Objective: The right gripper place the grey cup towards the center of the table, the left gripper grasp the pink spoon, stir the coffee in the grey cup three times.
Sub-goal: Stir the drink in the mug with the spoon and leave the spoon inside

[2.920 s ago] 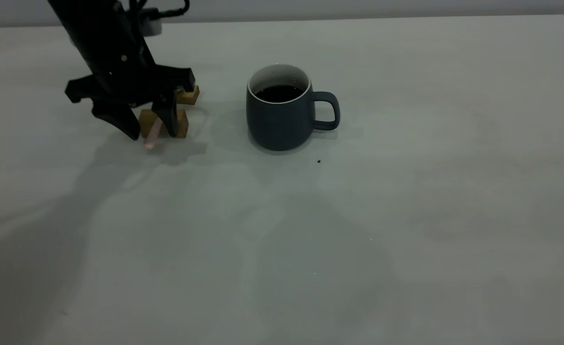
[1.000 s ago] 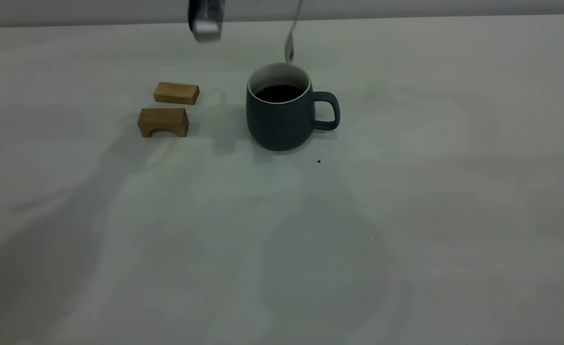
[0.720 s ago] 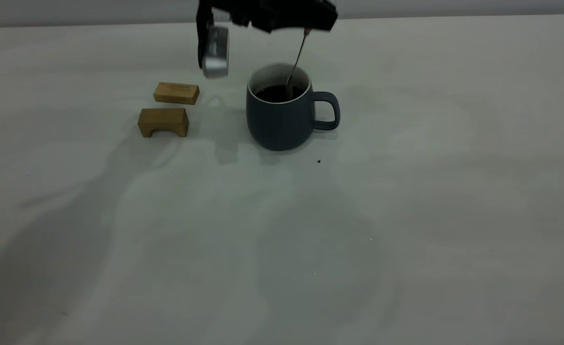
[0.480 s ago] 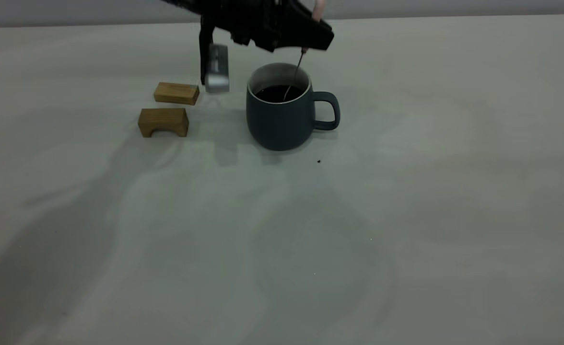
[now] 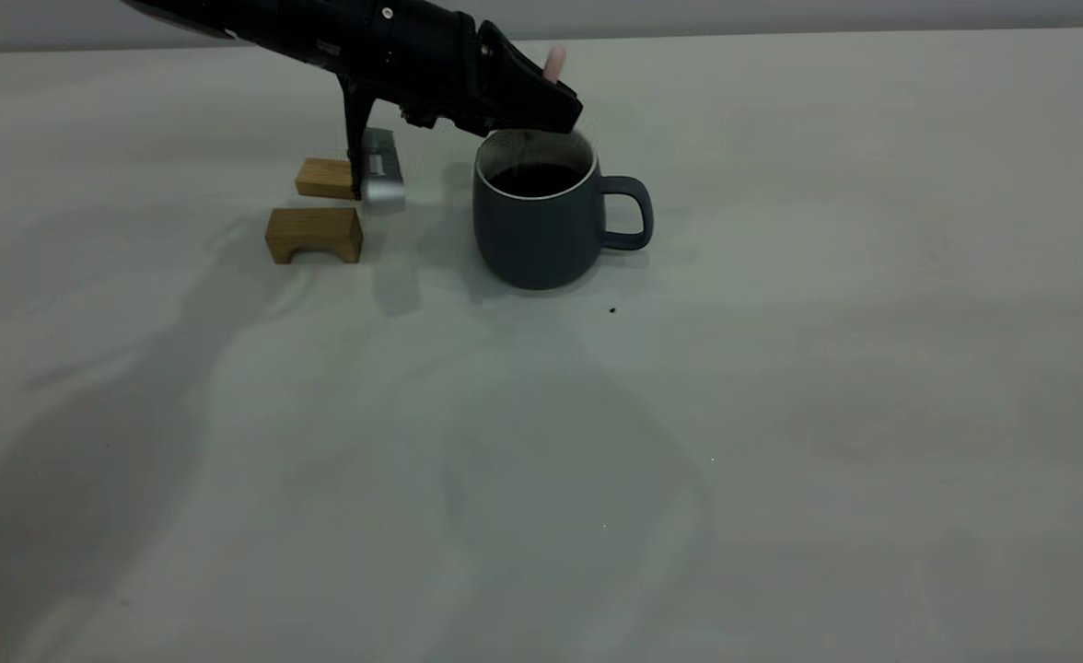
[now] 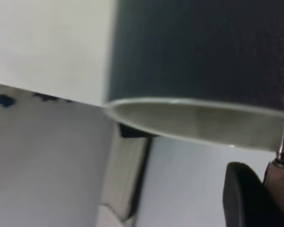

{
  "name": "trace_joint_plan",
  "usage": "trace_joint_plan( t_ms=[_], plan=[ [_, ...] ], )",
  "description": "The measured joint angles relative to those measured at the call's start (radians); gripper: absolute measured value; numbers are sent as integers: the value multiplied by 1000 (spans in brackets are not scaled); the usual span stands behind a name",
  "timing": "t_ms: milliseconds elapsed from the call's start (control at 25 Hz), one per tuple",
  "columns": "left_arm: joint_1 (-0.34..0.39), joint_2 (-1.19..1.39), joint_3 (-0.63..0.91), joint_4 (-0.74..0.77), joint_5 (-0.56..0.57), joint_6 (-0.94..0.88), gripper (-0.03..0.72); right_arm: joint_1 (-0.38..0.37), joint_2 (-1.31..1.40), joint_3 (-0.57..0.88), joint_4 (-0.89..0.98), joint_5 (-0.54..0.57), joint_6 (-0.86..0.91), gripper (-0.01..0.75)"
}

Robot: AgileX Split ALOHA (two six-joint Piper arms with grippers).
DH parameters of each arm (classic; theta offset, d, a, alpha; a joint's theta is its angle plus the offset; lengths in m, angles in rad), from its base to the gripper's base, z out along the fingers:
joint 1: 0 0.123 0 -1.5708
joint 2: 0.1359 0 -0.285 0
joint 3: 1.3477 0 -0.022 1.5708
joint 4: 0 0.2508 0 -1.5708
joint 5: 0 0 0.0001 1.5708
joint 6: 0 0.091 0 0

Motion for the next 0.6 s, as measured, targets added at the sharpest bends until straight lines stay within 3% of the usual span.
trace_joint_plan(
  t_ms=[360, 600],
  plan=[
    [-64, 52, -2, -209, -9, 172, 110, 0, 0, 0, 0, 0, 0, 438],
    [-58, 59, -2, -122, 127, 149, 110, 0, 0, 0, 0, 0, 0, 438]
  ],
)
